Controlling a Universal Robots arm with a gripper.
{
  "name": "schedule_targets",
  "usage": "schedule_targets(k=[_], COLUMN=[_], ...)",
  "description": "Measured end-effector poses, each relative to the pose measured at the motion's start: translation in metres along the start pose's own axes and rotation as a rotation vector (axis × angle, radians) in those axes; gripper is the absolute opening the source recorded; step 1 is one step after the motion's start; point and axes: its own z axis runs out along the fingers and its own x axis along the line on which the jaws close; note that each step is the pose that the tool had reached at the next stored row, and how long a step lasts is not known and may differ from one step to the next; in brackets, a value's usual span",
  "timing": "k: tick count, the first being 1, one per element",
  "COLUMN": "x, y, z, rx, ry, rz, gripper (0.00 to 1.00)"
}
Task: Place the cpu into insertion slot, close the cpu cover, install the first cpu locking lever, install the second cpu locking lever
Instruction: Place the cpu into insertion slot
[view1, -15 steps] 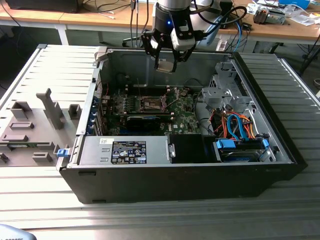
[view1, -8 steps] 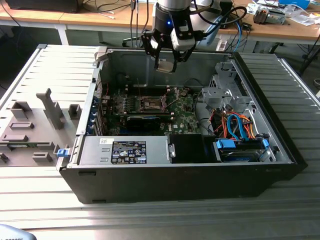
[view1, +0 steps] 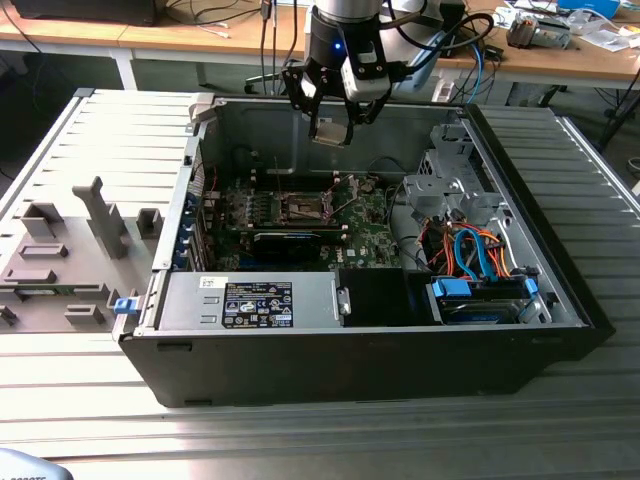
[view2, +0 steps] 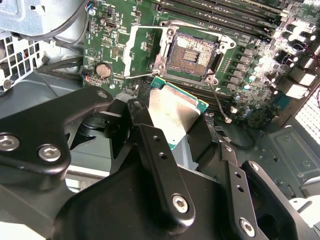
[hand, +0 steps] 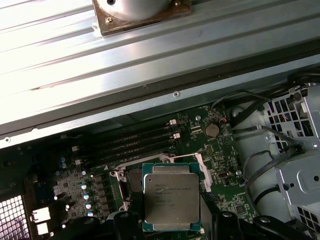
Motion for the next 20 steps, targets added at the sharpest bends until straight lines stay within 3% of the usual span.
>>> schedule_targets(k=[20], x=[0.0000], y=[0.0000], z=[0.0006], rx=[0.0000], ry=[-0.0013], rz=[0.013], gripper=[0.54])
